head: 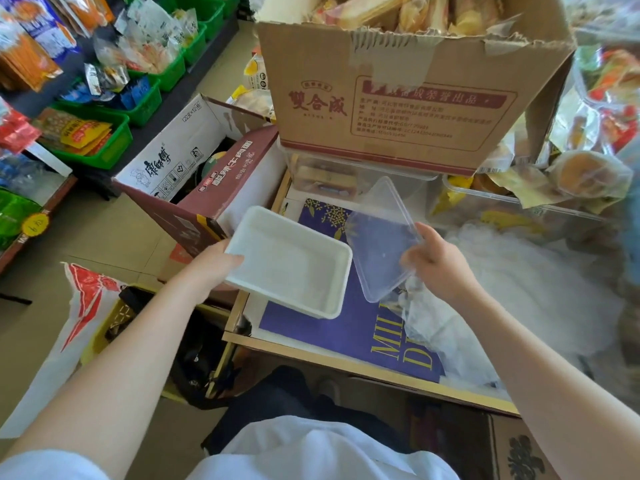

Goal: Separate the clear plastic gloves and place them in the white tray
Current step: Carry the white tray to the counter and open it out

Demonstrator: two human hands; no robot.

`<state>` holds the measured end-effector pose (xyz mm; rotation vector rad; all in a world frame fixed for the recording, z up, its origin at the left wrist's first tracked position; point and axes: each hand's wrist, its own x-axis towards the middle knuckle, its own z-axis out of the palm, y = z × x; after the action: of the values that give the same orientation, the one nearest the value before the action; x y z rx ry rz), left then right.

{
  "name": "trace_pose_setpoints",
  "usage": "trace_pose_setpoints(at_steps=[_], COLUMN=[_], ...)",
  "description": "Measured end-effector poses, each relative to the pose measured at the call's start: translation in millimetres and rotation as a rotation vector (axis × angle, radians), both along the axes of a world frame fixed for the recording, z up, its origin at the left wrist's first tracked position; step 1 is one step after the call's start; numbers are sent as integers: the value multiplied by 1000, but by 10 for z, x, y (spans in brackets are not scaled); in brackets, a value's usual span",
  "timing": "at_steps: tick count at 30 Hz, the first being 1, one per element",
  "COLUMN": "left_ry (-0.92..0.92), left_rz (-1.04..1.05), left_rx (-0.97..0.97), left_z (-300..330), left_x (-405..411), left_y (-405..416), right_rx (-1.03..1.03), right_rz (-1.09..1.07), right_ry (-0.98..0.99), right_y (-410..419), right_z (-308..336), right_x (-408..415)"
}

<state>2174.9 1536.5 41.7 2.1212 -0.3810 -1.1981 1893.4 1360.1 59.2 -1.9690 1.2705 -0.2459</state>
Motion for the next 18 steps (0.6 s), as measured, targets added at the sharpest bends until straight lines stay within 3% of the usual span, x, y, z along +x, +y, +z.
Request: trace_pose_setpoints(at_steps=[3,6,8,12,18], left_ry=[-26,-326,-467,-517,-554], left_rz=[-92,-310,-419,-461,-434], left_rx=[-13,33,55,50,-10], left_z=[-123,-273,-361,-425,-465], left_x=[-145,-188,-152,-102,11], left_y=[-44,-50,-27,-32,-226], right_rx=[-222,-468,-526,-418,-243], right_rz=[84,186,211,130,-229], right_ry=[46,27,-34,-106,21], right_y=[-21,8,5,-147,-257], right_z=[-136,-198,-198,-248,-354], right_x=[38,154,316,713,937])
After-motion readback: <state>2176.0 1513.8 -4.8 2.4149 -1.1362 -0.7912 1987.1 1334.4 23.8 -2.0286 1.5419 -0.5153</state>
